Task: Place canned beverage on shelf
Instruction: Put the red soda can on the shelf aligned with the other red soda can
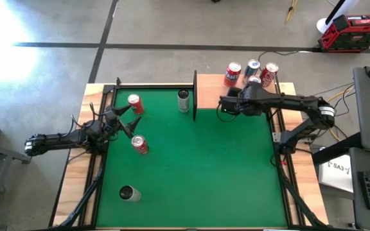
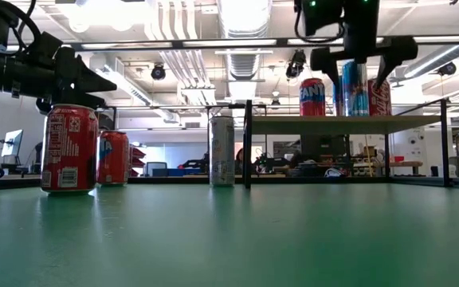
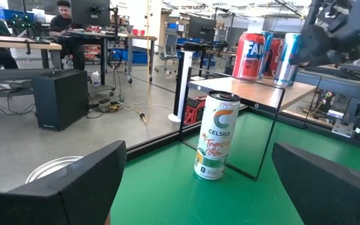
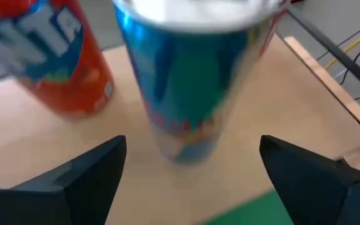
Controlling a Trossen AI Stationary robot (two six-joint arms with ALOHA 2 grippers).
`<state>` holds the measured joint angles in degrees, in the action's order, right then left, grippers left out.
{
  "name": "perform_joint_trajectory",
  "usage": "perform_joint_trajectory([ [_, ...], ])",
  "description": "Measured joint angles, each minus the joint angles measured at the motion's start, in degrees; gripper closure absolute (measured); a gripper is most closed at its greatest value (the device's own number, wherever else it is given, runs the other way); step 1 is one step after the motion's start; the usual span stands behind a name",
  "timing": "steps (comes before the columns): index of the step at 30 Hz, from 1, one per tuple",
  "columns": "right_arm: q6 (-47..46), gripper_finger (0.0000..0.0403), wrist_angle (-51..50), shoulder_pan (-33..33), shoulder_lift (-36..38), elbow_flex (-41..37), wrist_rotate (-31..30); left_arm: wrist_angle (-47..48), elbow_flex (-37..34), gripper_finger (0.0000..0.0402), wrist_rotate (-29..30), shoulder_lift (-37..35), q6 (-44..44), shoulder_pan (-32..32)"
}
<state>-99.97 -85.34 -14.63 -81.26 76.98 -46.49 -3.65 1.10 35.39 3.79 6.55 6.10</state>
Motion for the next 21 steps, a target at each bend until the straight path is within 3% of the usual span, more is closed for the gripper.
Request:
perform_joint_trajectory([
  [10, -11.60, 0.0044, -4.65, 15.95, 0.37, 0.54, 5.87, 0.00, 0.00, 0.0015, -0.01, 0.00, 0.00, 0.00],
  [15, -12.61, 0.0044, -4.58, 25.59, 0.41, 0.38, 8.47, 0.01, 0.00, 0.0015, -0.01, 0.00, 0.00, -0.01],
  [18, -13.80, 0.0044, -3.36, 32.80, 0.41, -0.41, 7.54, -0.01, 0.00, 0.0015, -0.01, 0.00, 0.00, -0.01],
  [21, -16.70, 0.0044, -0.46, 41.01, 0.41, -1.91, 1.30, -0.01, 0.00, 0.0015, 0.00, 0.00, 0.00, 0.00],
])
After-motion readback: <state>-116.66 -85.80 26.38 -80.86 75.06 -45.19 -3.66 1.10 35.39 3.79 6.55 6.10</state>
